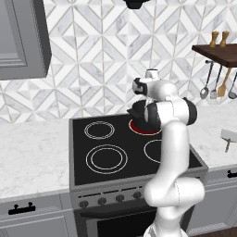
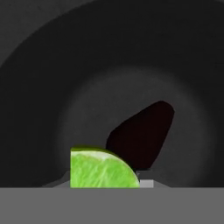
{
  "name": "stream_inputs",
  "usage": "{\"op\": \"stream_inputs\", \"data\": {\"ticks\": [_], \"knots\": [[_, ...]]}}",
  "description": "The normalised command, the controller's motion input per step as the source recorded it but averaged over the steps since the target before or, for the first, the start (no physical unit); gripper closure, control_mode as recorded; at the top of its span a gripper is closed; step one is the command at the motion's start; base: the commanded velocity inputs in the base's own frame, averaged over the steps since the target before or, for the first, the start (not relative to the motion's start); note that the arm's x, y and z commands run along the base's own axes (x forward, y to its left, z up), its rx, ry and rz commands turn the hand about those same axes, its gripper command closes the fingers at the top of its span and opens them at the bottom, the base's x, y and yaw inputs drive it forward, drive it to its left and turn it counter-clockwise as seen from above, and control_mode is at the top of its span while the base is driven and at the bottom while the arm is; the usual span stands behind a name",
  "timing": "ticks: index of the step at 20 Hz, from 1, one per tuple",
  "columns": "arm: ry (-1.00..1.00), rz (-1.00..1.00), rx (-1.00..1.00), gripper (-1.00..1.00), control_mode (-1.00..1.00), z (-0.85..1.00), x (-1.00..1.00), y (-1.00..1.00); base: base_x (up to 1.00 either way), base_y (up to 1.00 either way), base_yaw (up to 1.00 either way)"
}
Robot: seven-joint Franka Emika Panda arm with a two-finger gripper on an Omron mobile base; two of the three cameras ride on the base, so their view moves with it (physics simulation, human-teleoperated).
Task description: Put the avocado and lemon wedge in the pot. Retrieve the spatula and lightly stir the vegetables in the pot.
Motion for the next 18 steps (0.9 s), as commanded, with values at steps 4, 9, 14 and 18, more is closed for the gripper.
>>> {"op": "stream_inputs", "data": {"ticks": [4,9,14,18], "knots": [[0.0,0.0,0.0,-1.0,-1.0,-0.05,0.0,0.02,0.0,0.0,0.0],[0.05,0.0,0.0,-1.0,-1.0,-0.13,0.0,0.02,0.0,0.0,0.0],[-0.03,0.0,0.0,-1.0,-1.0,0.05,0.0,0.0,0.0,0.0,0.0],[-0.14,-0.02,0.0,-1.0,-1.0,0.75,-0.26,0.0,0.0,0.0,0.0]]}}
